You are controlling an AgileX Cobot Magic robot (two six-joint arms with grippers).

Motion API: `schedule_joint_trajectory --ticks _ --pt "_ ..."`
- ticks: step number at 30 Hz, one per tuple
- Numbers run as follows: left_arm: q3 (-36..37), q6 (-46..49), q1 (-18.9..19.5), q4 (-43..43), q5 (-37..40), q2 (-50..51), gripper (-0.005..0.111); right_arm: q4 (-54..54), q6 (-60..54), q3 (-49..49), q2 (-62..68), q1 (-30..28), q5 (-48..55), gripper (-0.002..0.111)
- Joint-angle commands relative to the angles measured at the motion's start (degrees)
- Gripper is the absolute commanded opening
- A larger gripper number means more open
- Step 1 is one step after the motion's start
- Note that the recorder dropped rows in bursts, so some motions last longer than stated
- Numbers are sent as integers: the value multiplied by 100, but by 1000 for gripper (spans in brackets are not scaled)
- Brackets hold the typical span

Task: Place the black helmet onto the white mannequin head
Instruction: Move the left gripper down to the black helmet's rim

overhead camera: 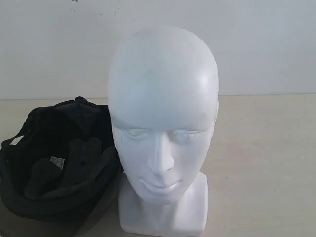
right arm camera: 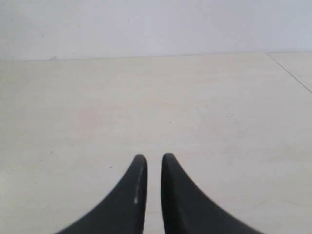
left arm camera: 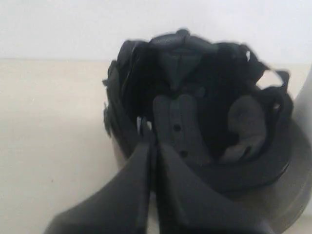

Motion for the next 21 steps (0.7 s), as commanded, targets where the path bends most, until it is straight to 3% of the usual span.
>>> schedule_joint_trajectory --ticks 1,6,12,14,16,17,19,21 --pt "-1021 -44 -30 -625 67 -13 4 -8 -16 -5 -20 -3 -48 12" --pt "-1792 -44 -30 -1058 57 -13 4 -8 -16 -5 -20 -3 -48 12" --pt "-1820 -44 -30 -1047 -641 -13 4 -8 -16 -5 -20 -3 -48 12" --pt "-1843 -60 -30 -1096 -526 -13 4 -8 -16 -5 -20 -3 -48 12" --pt "-2270 -60 -42 -1117 700 34 4 -8 -16 -5 -20 -3 -48 12" --pt "-2774 245 -42 -1090 2252 463 4 -8 -16 -5 -20 -3 -48 12" --pt "-3432 1138 -167 -1142 3786 1098 4 -8 -16 -5 -20 -3 -48 12" --pt "-3950 1193 -362 -1204 4521 1719 4 -8 -16 -5 -20 -3 -48 12"
